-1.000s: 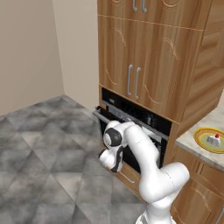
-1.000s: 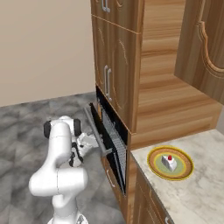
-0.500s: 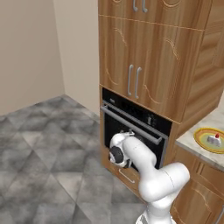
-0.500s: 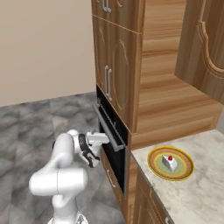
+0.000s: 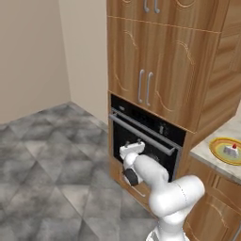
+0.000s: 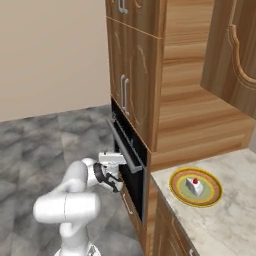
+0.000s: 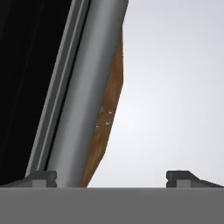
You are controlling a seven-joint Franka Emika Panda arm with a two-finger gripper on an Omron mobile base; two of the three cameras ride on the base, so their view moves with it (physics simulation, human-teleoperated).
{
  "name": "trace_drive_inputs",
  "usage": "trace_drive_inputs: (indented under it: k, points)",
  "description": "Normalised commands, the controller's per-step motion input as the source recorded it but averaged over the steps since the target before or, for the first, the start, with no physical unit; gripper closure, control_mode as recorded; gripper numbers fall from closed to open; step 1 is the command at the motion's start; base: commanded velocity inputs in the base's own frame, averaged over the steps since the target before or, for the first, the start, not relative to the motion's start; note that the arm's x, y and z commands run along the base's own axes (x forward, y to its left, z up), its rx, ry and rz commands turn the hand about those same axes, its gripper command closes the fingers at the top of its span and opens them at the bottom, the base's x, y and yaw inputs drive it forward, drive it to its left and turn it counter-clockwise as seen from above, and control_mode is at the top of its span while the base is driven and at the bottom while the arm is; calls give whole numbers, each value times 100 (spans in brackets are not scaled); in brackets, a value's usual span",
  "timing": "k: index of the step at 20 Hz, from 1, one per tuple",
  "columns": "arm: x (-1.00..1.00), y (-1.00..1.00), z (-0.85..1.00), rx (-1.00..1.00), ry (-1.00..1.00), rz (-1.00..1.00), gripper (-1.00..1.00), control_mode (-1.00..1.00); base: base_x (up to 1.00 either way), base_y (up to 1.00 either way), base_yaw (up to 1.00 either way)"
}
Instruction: Take the baked cake out of the oven and place it on the plate for cooling. Then close the oven door.
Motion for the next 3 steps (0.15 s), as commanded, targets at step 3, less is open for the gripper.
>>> trace_drive_inputs:
  k: [3]
  points:
    - [22, -18, 0, -16, 0, -3, -100, -100, 0, 0, 0]
